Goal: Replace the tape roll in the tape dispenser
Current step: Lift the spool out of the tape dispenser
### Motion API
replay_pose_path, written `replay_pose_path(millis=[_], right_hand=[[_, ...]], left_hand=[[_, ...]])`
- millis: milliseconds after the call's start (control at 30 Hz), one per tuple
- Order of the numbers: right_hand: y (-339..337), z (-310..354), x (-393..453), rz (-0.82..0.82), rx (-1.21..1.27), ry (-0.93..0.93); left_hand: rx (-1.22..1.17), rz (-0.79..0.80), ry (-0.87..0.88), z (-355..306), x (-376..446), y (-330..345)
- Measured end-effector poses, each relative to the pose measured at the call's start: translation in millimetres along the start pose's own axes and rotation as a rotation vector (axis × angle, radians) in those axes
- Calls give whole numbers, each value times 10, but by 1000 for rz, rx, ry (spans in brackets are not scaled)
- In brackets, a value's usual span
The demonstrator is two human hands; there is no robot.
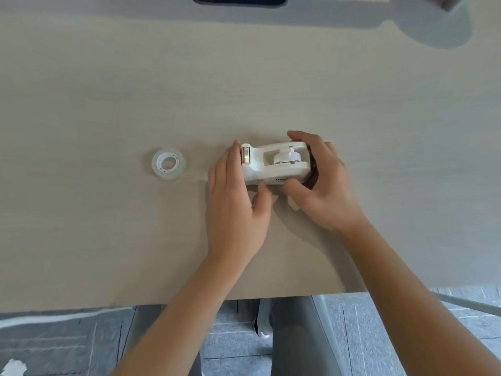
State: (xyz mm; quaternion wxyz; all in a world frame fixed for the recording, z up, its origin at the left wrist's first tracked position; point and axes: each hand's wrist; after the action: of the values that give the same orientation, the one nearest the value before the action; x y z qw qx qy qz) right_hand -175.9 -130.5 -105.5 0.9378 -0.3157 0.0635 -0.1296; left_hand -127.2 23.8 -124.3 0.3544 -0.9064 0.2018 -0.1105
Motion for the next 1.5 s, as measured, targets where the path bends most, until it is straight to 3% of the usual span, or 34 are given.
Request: replay_pose_path(millis=[400, 667, 800, 933, 1233, 1367, 1500], right_hand=[[79, -39, -359, -52, -74, -156], [178, 0, -736, -21, -76, -111], [223, -42, -739, -172, 76, -187], [184, -25, -738, -375, 14, -287], [-40, 279, -474, -68, -261, -316], [-94, 317, -482, -46, -372, -378], [-87, 220, -512, -67, -285, -399]], left_hand=[[68, 62, 227, 91, -566, -116], [225, 58, 195, 130, -923, -107], [249, 40, 189, 150, -942, -85], [324, -3, 181, 145, -959, -32], [409, -52, 194, 141, -959, 7], [403, -37, 198, 130, -964, -5], [401, -51, 183, 116, -976, -9]])
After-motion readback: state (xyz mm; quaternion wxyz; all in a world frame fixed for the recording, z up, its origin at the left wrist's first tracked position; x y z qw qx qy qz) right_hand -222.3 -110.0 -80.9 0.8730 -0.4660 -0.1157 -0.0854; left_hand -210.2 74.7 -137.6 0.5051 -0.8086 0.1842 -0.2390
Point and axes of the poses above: each hand's wrist, its own x-axis towards the middle knuckle, its own y-axis out of the palm, z = x × y, and after that the axes turned 9 degrees about z, right-handed
